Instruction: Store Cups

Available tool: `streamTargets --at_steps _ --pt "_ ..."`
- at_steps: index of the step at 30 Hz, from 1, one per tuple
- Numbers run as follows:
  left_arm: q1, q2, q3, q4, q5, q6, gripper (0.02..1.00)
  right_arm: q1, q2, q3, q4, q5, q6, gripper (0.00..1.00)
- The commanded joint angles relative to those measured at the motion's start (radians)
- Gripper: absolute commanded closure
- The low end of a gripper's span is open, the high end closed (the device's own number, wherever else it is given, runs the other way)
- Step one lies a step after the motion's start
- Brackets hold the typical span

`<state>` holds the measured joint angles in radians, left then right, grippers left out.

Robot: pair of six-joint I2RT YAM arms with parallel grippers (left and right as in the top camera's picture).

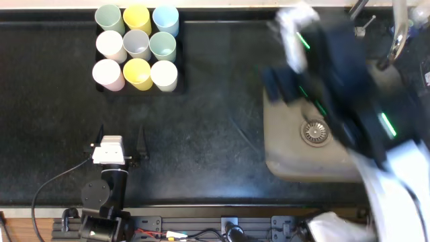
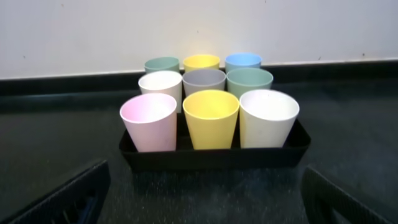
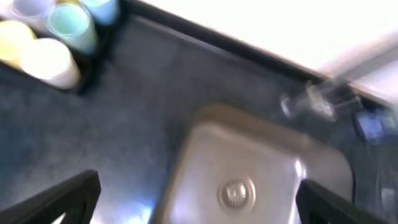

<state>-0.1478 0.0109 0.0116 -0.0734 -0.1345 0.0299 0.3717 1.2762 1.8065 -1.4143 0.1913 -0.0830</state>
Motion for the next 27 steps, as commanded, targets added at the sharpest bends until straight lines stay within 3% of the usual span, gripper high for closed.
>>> streamTargets --at_steps 1,5,12,21,27 --pt "0.008 -0.008 -0.004 0.001 0.007 0.015 0.020 -0.200 -0.306 -0.399 0.105 -0.011 0.170 0.003" --pt "0.008 -0.008 -0.004 0.000 0.007 0.015 0.020 -0.305 -0.600 -0.740 0.346 -0.008 0.124 0.003" --pt "0.008 -0.008 -0.004 0.000 0.007 0.015 0.020 -0.294 -0.953 -1.184 0.749 0.002 0.079 0.003" --pt "0.008 -0.008 -0.004 0.000 0.007 0.015 0.020 -0.267 -1.265 -1.444 0.781 0.001 0.079 0.003" --pt "0.008 -0.008 -0.004 0.000 0.007 0.015 0.020 -0.267 -1.266 -1.530 0.826 0.001 0.079 0.003"
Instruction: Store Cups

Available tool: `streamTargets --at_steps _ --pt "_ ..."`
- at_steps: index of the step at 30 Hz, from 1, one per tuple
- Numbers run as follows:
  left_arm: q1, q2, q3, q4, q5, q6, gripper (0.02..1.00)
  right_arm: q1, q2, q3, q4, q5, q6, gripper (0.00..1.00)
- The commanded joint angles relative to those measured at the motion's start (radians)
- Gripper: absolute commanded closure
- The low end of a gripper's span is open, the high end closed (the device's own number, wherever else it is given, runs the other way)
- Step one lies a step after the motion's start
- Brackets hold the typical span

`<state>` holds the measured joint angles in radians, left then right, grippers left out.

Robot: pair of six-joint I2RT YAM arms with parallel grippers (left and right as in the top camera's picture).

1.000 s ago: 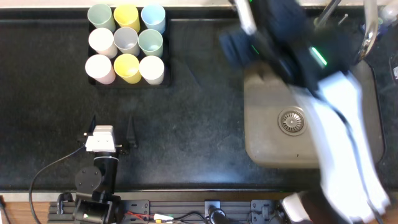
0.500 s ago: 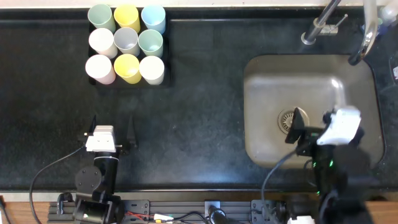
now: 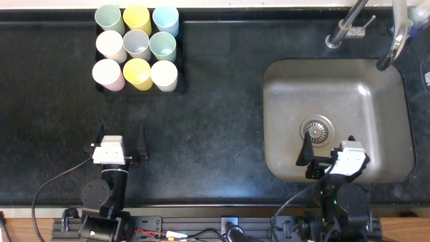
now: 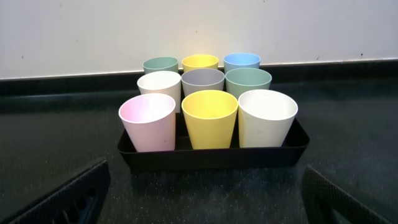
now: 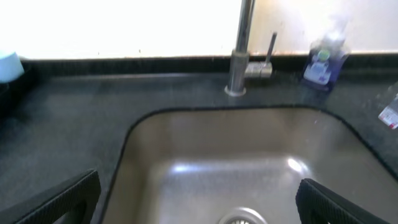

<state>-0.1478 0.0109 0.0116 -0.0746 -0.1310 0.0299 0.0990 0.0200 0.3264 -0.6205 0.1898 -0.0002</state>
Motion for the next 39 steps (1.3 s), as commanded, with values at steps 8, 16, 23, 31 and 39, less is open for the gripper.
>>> streamTargets --at_steps 8,16,23,31,39 --pt "0.008 -0.008 -0.004 0.002 0.003 0.015 0.020 -0.025 -0.016 -0.251 0.396 0.003 -0.004 0.003" --pt "0.008 -0.008 -0.004 0.002 0.003 0.015 0.020 -0.024 -0.016 -0.322 0.586 0.002 -0.003 0.005" --pt "0.008 -0.008 -0.004 0.002 0.003 0.015 0.020 -0.024 -0.016 -0.322 0.565 0.002 -0.003 0.005" --pt "0.008 -0.008 -0.004 0.002 0.003 0.015 0.020 -0.026 -0.016 -0.322 0.565 0.017 -0.007 0.003" --pt "0.008 -0.008 -0.004 0.002 0.003 0.015 0.020 -0.027 -0.016 -0.322 0.547 -0.227 0.023 0.003"
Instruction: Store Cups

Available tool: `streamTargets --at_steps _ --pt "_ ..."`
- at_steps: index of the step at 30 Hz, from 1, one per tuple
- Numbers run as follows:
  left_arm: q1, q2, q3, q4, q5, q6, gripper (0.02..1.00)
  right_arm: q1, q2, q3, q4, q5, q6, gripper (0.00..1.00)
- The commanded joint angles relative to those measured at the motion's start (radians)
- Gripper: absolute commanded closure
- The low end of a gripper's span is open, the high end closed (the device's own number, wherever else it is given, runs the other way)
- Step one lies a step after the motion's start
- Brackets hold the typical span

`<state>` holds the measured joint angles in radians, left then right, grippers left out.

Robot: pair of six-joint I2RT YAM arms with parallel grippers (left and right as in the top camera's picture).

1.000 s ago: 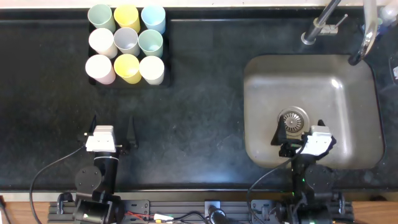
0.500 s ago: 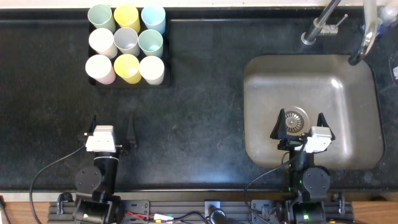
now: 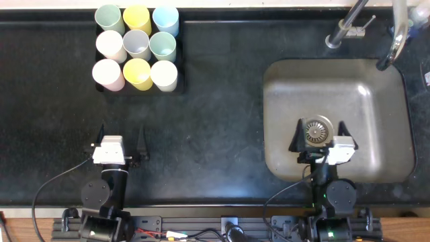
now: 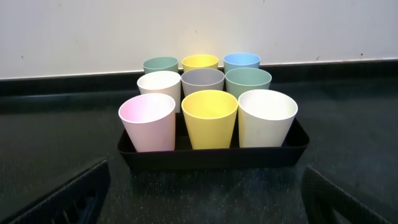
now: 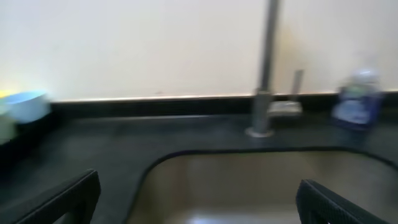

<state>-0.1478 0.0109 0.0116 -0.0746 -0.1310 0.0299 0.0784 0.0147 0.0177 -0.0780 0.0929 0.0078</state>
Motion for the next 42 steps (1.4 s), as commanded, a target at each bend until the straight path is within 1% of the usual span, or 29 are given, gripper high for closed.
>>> streamTargets --at_steps 1,37,42 --pt "0.008 -0.008 -0.004 0.002 0.003 0.015 0.020 -0.007 -0.011 -0.013 0.004 -0.122 0.015 0.005" --pt "0.008 -0.008 -0.004 0.002 0.003 0.015 0.020 -0.007 -0.011 -0.013 0.003 -0.119 0.015 0.003" --pt "0.022 -0.008 -0.004 0.002 0.003 0.015 0.020 -0.007 -0.011 -0.013 0.003 -0.119 0.015 0.003"
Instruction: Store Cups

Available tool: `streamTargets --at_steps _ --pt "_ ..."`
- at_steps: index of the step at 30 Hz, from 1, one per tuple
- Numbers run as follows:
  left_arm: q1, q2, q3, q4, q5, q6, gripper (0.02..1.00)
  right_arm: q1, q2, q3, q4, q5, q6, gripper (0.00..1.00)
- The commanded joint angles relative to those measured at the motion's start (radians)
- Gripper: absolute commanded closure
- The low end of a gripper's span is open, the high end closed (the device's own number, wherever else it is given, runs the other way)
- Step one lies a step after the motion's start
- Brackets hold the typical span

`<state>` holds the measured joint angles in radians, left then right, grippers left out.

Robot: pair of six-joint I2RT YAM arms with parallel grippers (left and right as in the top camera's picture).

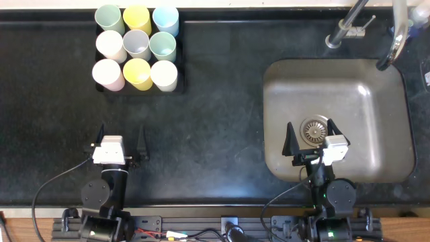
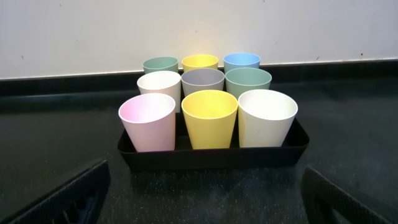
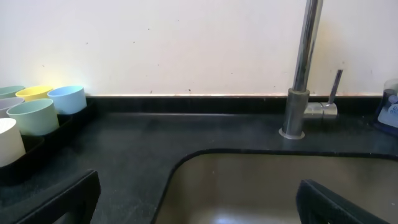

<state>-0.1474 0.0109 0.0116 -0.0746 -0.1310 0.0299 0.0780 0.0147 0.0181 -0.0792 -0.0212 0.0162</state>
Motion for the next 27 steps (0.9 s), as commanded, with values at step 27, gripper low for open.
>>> streamTargets --at_steps 27 --pt "0.037 -0.008 -0.004 0.002 0.003 0.015 0.020 -0.006 -0.011 -0.014 0.004 -0.005 0.006 0.003"
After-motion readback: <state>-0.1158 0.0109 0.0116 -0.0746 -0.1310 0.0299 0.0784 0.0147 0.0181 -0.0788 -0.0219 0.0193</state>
